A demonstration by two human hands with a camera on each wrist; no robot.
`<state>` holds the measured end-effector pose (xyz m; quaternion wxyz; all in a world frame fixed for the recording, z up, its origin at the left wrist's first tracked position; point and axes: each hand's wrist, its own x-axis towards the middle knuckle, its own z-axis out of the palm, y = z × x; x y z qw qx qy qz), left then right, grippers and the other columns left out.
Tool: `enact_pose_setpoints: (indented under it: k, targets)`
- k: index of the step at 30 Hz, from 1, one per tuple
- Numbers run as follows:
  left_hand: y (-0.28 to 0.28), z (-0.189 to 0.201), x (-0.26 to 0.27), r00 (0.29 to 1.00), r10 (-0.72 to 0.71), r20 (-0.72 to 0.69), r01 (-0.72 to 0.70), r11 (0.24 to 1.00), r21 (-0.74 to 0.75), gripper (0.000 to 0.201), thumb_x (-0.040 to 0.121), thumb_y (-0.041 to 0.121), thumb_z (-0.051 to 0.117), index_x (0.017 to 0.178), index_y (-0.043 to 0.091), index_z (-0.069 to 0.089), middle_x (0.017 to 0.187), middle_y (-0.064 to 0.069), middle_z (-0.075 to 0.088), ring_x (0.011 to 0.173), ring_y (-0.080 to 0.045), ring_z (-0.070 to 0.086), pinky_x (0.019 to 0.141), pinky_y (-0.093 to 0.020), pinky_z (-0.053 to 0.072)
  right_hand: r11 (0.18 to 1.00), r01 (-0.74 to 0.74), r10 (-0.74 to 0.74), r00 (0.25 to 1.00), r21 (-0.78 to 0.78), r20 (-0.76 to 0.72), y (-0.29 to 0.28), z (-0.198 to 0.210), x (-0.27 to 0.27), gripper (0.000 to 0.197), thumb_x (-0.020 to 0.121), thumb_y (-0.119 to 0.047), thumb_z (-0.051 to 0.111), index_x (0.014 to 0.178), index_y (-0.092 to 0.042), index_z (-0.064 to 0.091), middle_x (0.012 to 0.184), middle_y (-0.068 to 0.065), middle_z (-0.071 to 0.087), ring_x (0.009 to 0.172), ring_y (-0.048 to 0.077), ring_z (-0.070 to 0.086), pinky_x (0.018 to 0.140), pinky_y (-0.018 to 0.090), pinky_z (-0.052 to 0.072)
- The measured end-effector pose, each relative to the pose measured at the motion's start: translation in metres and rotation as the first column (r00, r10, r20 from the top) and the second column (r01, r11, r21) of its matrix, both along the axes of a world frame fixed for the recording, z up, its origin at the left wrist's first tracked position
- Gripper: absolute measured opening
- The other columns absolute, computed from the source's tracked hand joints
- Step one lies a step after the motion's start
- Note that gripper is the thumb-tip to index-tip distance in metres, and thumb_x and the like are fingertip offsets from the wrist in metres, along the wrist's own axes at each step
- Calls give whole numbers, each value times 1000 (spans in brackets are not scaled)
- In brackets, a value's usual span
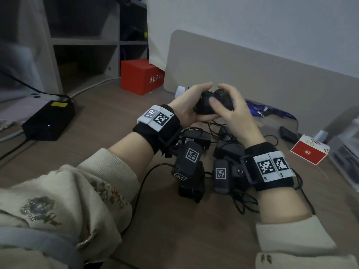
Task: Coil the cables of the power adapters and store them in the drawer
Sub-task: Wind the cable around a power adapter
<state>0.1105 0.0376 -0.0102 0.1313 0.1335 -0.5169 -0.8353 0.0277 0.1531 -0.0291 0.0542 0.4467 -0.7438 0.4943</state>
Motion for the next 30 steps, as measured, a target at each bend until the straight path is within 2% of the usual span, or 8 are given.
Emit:
enact_pose_setpoints:
  k: [3, 8, 12, 17, 21, 24, 26, 30]
  targets:
    - [0, 0, -2, 999, 51, -12, -51, 999, 12, 35, 101, 34, 48, 123, 8, 54, 108, -11, 62, 87, -19, 65, 52, -28, 57, 1000, -21, 21, 1000, 14, -18, 3, 0, -4, 55, 84, -38, 72, 133, -24, 51, 129, -2, 55, 121, 13, 52, 104, 32, 44]
    - [2, 2, -2, 995, 99, -7, -99, 995, 6, 19, 101, 28, 44, 100, 10, 51, 95, -11, 58, 82, -20, 62, 48, -29, 55, 999, -39, 39, 999, -7, 24, 5, 3, -4, 63, 78, -39, 74, 133, -22, 50, 130, 0, 55, 122, 15, 53, 105, 40, 45]
    - [3, 1, -1, 994, 111, -17, -111, 994, -18, 27, 101, 25, 36, 110, 10, 57, 98, -11, 60, 82, -20, 61, 47, -28, 54, 999, -36, 36, 999, 7, 14, 5, 4, -1, 64, 73, -48, 73, 130, -27, 54, 128, 0, 56, 120, 13, 54, 104, 40, 46]
    - [5, -1, 0, 992, 113, -60, -119, 988, -103, 39, 100, 25, 32, 121, 11, 62, 120, -17, 63, 93, -24, 63, 52, -28, 55, 994, -101, 101, 995, -33, 1, 10, 6, 2, 46, 82, -20, 76, 122, -33, 59, 123, -4, 54, 118, 7, 54, 105, 38, 45]
    - [6, -2, 0, 982, 145, -119, -164, 971, -171, 37, 102, 26, 30, 120, 15, 61, 117, -18, 63, 90, -24, 65, 54, -30, 56, 991, -121, 123, 992, -55, 17, 11, 5, 1, 50, 78, -22, 78, 123, -33, 59, 125, -7, 53, 124, 13, 52, 106, 44, 44]
    - [7, -5, -1, 979, 160, -127, -184, 959, -213, 35, 102, 23, 32, 113, 10, 61, 105, -16, 63, 83, -23, 65, 56, -33, 59, 992, -123, 123, 992, -38, 14, 12, 5, 1, 49, 79, -17, 78, 120, -36, 59, 123, -12, 52, 125, 10, 50, 108, 42, 42]
    - [6, -6, -2, 981, 164, -102, -182, 962, -205, 32, 100, 22, 35, 111, 6, 60, 102, -17, 63, 81, -24, 65, 55, -32, 58, 996, -91, 91, 996, -6, -4, 11, 4, 1, 50, 82, -21, 76, 128, -30, 57, 128, -7, 51, 126, 9, 48, 109, 40, 41]
    - [2, -3, -1, 979, 185, -86, -197, 964, -177, 37, 99, 26, 40, 117, 0, 59, 117, -23, 63, 92, -29, 66, 59, -33, 57, 1000, -21, 21, 1000, 23, -3, -1, 4, 7, 53, 97, -34, 57, 145, -21, 40, 141, 1, 40, 131, 11, 41, 112, 33, 37]
